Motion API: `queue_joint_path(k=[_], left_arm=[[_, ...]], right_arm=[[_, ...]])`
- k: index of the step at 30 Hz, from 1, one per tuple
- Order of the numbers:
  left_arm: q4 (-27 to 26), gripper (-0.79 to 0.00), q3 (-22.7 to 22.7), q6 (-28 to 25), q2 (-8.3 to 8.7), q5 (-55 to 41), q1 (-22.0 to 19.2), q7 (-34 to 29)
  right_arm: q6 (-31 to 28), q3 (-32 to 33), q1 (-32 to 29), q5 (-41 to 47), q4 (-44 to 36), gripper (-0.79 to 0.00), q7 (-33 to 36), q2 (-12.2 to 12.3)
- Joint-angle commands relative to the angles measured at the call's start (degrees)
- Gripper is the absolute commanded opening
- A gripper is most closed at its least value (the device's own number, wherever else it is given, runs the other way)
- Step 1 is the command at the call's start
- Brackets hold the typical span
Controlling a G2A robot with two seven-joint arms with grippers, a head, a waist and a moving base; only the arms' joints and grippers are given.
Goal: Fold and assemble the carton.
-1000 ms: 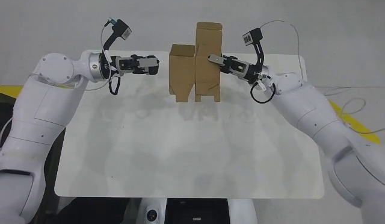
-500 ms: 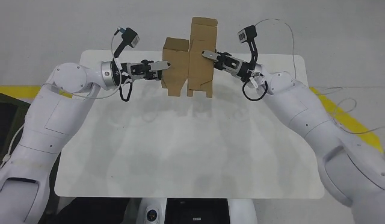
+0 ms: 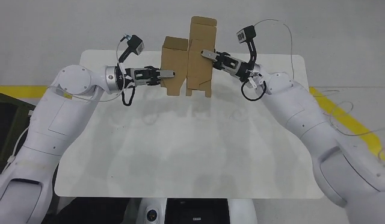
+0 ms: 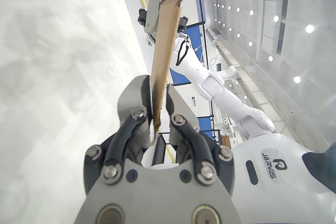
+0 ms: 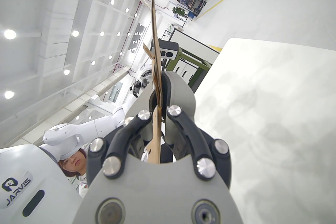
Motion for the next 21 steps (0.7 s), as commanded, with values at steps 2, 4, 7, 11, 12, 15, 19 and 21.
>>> queue_joint_path(k=[2, 4, 7, 11, 12, 15, 19, 21], left_arm=[[0.1, -0.785, -0.1, 0.0, -0.16, 0.1, 0.0, -0.3], [0.1, -0.785, -0.2, 0.2, -0.26, 0.1, 0.0, -0.5], [0.4, -0.785, -0.5, 0.2, -0.37, 0.3, -0.1, -0.7], [1.8, -0.785, -0.7, 0.7, -0.42, 0.7, -0.9, -3.8], [2.3, -0.785, -0.8, 0.7, -0.39, 0.8, -1.6, -6.2], [4.6, -0.785, -1.2, -0.3, -0.24, 2.5, -3.1, -10.1], [7.0, -0.785, -1.0, -0.2, -0.19, 3.2, -5.4, -17.3], [7.7, -0.785, -0.5, 0.3, -0.22, 2.4, -6.1, -22.3]], right_arm=[[0.3, 1.0, -0.3, -0.3, 0.2, -0.785, 0.6, -0.2], [0.7, 1.8, -0.6, 0.3, -0.1, 0.000, 1.5, -0.3], [1.3, 3.3, -1.2, 2.0, -0.1, 0.000, 2.9, -0.4], [4.4, 4.8, -0.7, 3.1, 0.8, 0.000, 11.7, -0.1], [5.1, 5.3, -0.4, 3.3, 1.1, 0.000, 14.5, 0.1], [7.7, 6.5, 0.3, 0.4, 1.6, 0.000, 17.1, 1.1], [9.0, 8.1, 0.1, -4.2, 1.6, 0.000, 18.4, 2.7], [9.8, 8.9, -0.2, -6.1, 1.2, 0.000, 19.2, 3.6]])
